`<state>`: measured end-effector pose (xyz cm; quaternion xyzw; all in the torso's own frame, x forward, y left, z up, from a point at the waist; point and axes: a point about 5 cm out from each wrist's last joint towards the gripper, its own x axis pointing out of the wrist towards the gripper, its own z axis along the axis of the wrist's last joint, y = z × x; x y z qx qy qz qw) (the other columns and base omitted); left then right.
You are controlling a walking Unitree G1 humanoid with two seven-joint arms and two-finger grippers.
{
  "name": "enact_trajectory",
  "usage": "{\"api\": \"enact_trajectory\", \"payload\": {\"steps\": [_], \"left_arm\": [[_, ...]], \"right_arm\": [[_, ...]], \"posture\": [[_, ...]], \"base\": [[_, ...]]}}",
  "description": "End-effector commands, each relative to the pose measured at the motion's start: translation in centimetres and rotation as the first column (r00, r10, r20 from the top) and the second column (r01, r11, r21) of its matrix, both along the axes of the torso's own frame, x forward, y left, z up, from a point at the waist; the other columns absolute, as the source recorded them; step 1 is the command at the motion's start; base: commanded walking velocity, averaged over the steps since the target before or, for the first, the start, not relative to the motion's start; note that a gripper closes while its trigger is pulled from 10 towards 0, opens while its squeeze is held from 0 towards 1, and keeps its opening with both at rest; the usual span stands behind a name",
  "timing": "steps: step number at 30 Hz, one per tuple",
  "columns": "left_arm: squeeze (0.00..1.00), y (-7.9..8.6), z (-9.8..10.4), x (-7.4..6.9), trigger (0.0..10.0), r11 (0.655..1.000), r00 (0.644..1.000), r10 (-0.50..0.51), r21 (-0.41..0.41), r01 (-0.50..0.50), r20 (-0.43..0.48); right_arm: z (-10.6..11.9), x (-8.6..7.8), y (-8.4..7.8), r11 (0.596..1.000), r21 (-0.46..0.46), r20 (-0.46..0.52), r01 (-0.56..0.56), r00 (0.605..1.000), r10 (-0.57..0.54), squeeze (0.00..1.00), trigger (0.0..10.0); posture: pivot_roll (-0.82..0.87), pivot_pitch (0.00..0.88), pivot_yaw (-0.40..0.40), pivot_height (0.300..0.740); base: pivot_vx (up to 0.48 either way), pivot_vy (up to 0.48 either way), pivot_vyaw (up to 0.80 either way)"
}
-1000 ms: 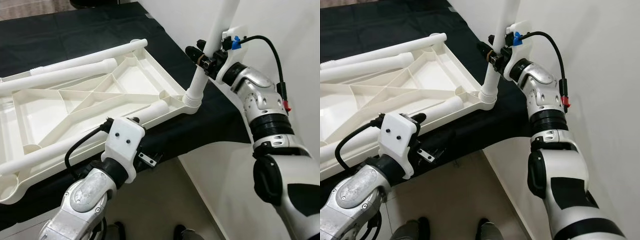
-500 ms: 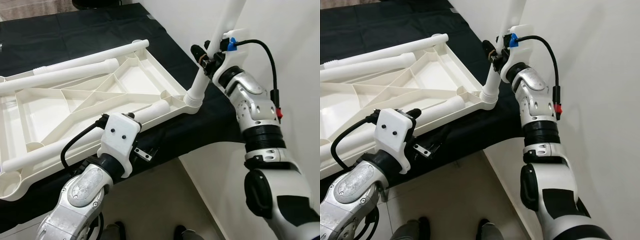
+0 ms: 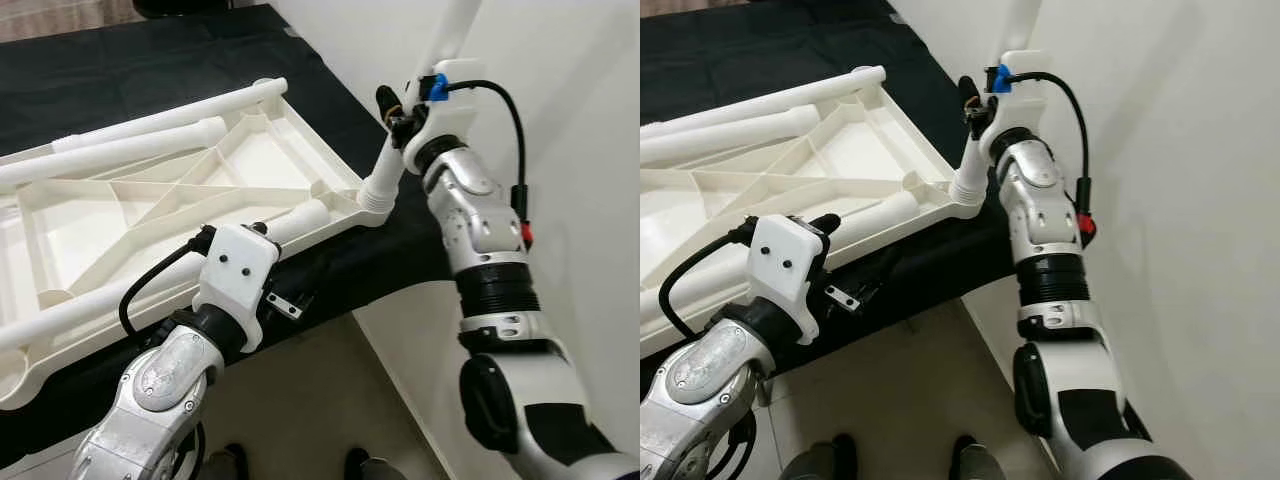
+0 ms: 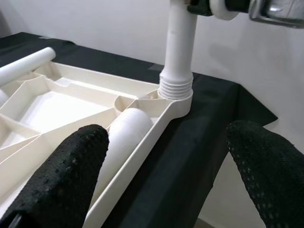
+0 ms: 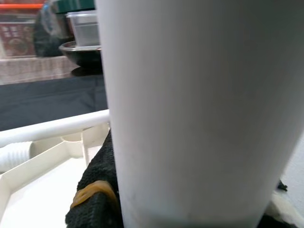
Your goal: Building children table
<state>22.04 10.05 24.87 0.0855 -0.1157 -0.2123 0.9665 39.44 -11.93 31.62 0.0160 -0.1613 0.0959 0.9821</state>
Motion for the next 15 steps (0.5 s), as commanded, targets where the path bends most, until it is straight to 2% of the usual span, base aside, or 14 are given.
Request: {"api": "enact_trajectory", "payload": {"steps": [1,7,10,11,13,14,15], "left_arm": [[0.00,-0.1,-0.1,0.1,10.0,1.000,1.000,-0.002,0.000,0.002,0.002],[0.00,-0.2,0.0,0.1,10.0,1.000,1.000,0.000,-0.006,0.000,0.009],[0.00,-0.2,0.0,0.1,10.0,1.000,1.000,0.000,-0.006,0.000,0.010],[0.00,-0.2,0.0,0.1,10.0,1.000,1.000,0.001,-0.009,-0.001,0.012],[0.00,-0.2,0.0,0.1,10.0,1.000,1.000,0.001,-0.009,-0.001,0.012],[0.00,-0.3,0.0,0.0,10.0,1.000,1.000,0.001,-0.010,0.000,0.013],[0.00,-0.3,0.0,0.0,10.0,1.000,1.000,0.001,-0.010,0.000,0.013]], "right_arm": [[-3.5,0.6,0.1,1.000,-0.017,-0.155,0.012,0.988,-0.015,0.00,10.0],[-3.5,1.1,1.8,0.997,0.013,-0.206,0.073,0.976,-0.068,0.00,10.0],[-3.4,1.2,2.2,0.995,0.016,-0.215,0.095,0.972,-0.089,0.00,10.0],[-3.2,1.4,3.0,0.989,0.000,-0.236,0.147,0.961,-0.143,0.00,10.0],[-3.2,1.4,3.0,0.989,0.000,-0.236,0.147,0.961,-0.143,0.00,10.0],[-3.1,1.4,3.7,0.987,-0.017,-0.228,0.158,0.961,-0.158,0.00,10.0],[-3.1,1.4,3.7,0.987,-0.017,-0.228,0.158,0.961,-0.158,0.00,10.0]], "posture": [[0.08,0.319,-0.087,0.740],[0.08,0.321,-0.096,0.740],[0.08,0.322,-0.099,0.740],[0.07,0.323,-0.102,0.740],[0.07,0.323,-0.102,0.740],[0.07,0.323,-0.105,0.740],[0.07,0.323,-0.105,0.740]], "base": [[0.000,0.000,0.00],[0.000,0.000,0.00],[0.000,0.000,0.00],[0.000,0.000,0.00],[0.000,0.000,0.00],[0.000,0.000,0.00],[0.000,0.000,0.00]]}}
